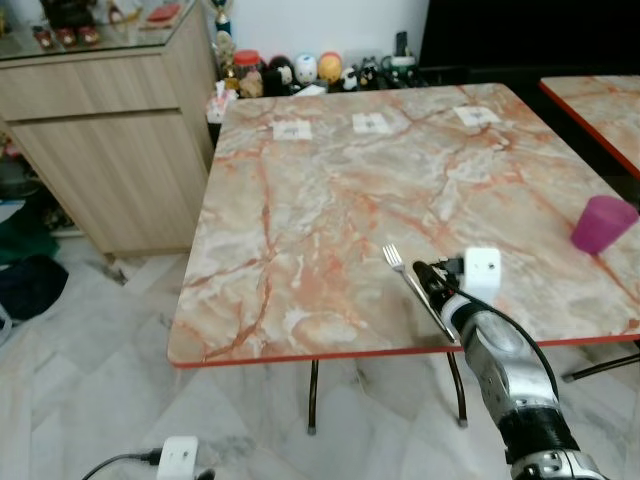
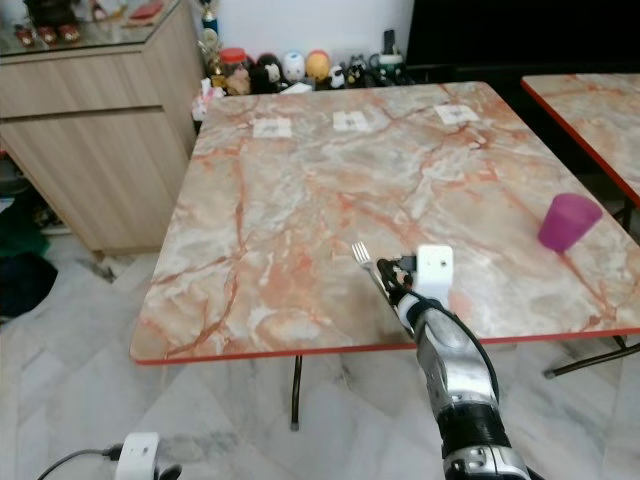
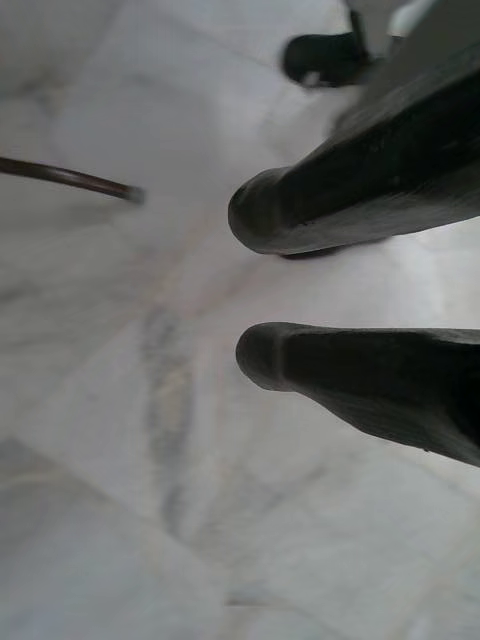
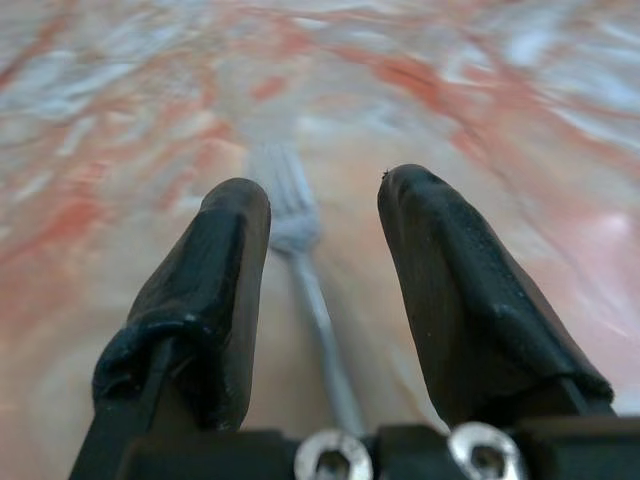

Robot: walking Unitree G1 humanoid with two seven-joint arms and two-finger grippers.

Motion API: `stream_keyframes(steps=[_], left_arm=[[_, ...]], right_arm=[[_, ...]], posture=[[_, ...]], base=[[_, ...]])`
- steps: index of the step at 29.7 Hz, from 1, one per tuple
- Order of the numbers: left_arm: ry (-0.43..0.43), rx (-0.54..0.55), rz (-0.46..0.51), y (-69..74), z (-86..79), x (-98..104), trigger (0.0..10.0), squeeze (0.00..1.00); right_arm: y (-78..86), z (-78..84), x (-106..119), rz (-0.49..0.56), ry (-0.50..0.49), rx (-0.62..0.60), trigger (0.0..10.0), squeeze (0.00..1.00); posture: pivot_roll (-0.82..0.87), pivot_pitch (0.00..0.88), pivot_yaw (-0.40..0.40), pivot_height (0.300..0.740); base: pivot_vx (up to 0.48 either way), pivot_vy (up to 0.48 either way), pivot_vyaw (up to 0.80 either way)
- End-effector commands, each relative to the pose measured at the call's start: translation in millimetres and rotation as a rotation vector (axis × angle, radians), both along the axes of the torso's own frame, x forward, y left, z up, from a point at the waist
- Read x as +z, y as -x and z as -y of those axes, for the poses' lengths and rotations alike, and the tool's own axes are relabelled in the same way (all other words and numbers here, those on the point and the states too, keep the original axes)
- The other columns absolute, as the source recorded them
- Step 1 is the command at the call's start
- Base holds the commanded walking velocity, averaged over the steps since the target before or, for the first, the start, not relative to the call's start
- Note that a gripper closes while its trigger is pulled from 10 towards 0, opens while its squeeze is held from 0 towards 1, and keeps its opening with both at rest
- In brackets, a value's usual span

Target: Setting the table

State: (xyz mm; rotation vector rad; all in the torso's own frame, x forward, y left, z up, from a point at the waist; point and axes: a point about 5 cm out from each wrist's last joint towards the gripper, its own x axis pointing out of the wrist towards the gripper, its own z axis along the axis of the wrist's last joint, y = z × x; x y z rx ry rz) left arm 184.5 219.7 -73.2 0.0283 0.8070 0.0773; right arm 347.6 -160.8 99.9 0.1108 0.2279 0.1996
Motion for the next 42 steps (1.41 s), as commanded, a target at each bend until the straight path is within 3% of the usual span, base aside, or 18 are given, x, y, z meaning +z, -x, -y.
stream_keyframes(steps=[1, 5, 7, 19, 31, 34, 42], left_arm=[[-0.005, 0.027, -0.050, 15.0, -5.4, -7, 10.0, 0.00], [-0.006, 0.030, -0.063, 19.2, -6.3, -8, 10.0, 0.00], [-0.006, 0.031, -0.071, 21.5, -7.4, -9, 10.0, 0.00], [-0.013, 0.037, -0.079, 22.5, -9.9, -9, 10.0, 0.00], [-0.008, 0.039, -0.081, 23.0, -9.3, -10, 10.0, 0.00], [-0.006, 0.037, -0.081, 22.9, -9.3, -10, 10.0, 0.00], [-0.003, 0.031, -0.080, 22.7, -9.4, -9, 10.0, 0.00]], right_arm=[[-0.8, 0.8, -5, -0.033, -0.005, 0.001, 10.0, 0.00], [-3.8, -3.9, -8, -0.066, -0.021, 0.046, 10.0, 0.00], [-5.7, -2.9, -10, -0.082, 0.034, 0.038, 10.0, 0.00], [-13.2, -2.9, -13, -0.123, 0.019, 0.028, 10.0, 0.00], [-8.8, -3.5, -26, -0.193, 0.037, 0.022, 10.0, 0.00], [-7.4, -2.6, -30, -0.208, 0.042, 0.013, 0.0, 0.00], [-4.4, -5.2, -35, -0.220, 0.038, 0.024, 0.0, 0.00]], posture=[[-0.04, 0.063, 0.029, 0.740], [-0.04, 0.064, 0.031, 0.740], [-0.04, 0.064, 0.031, 0.740], [-0.02, 0.069, 0.033, 0.740], [-0.02, 0.081, 0.033, 0.740], [-0.02, 0.078, 0.035, 0.740], [-0.01, 0.072, 0.039, 0.740]], base=[[0.000, 0.000, 0.00], [0.000, 0.000, 0.00], [0.000, 0.000, 0.00], [0.000, 0.000, 0.00], [0.000, 0.000, 0.00], [0.000, 0.000, 0.00], [0.000, 0.000, 0.00]])
